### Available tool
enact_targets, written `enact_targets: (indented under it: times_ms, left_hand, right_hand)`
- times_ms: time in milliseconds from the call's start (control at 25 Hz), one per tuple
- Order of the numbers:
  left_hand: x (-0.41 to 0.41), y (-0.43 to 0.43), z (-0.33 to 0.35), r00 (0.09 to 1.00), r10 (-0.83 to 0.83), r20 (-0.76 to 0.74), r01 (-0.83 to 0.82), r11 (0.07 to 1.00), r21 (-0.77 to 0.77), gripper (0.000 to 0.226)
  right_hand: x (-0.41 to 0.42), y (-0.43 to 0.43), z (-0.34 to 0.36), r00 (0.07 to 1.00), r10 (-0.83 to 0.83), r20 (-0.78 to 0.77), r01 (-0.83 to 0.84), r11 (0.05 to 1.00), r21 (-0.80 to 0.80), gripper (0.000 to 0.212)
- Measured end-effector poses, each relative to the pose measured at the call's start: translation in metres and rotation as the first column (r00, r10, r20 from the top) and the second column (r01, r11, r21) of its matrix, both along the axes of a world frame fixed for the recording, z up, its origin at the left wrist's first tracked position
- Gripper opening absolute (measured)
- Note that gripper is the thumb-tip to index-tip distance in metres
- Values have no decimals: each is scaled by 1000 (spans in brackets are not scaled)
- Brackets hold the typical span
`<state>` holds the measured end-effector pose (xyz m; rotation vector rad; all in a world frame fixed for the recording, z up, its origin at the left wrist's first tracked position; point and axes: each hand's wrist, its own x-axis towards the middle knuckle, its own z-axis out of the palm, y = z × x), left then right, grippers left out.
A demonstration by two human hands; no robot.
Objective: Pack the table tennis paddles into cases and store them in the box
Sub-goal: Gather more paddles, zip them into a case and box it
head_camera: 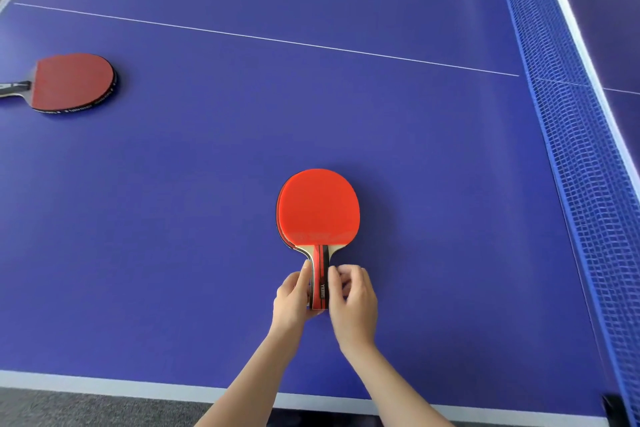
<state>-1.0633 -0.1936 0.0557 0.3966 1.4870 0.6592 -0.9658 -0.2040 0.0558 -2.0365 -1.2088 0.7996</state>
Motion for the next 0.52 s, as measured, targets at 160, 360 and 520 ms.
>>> enact_targets:
  times_ms: [160,360,520]
  left_hand:
    - [7,4,7,990,-64,-128,66,998,10,45]
    - [10,12,10,951,-226,-212,239,970,38,44]
    - [11,11,11,952,-203,-228,226,971,82,39]
  right_hand:
    - [34,36,1,964,-133,-230,101,984,-146,25]
    - [50,88,0,921,-40,-387,-70,961,-266,47]
    - [53,108,5,850,-59,-523,-120,946,-302,47]
